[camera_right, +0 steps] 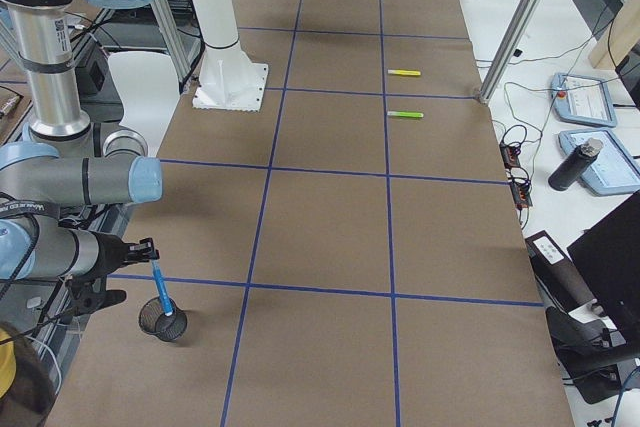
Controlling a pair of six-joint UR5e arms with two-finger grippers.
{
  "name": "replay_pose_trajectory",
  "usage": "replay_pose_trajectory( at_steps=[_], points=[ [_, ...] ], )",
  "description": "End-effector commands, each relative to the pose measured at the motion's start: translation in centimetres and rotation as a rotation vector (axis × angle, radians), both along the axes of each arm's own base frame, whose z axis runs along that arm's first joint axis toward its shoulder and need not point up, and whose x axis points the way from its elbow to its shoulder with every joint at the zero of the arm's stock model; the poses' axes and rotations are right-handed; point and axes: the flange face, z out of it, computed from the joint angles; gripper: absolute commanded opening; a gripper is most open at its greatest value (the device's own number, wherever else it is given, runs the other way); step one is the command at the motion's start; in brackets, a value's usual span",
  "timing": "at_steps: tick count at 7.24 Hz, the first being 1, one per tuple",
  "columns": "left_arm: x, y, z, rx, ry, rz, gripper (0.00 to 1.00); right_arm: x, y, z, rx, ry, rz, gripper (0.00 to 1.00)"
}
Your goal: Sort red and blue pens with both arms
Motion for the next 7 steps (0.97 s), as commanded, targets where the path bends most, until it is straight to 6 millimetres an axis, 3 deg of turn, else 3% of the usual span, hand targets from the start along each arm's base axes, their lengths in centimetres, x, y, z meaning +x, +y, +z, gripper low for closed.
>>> replay_pose_trajectory(
  at_steps=[1,3,7],
  points=[
    [0.0,-0.1,-0.3,0.021,0.000,0.000,1.00,-0.9,2.1,3.1,-0.063,-0.103,0.053,0.00],
    [0.2,-0.1,-0.4,0.021,0.029,0.003,1.00,-2.1,2.8,5.8,-0.098,-0.175,0.080,0.00],
    [0.4,-0.1,-0.5,0.021,0.046,0.006,1.00,-5.0,3.9,7.9,-0.123,-0.259,0.083,0.00]
  ],
)
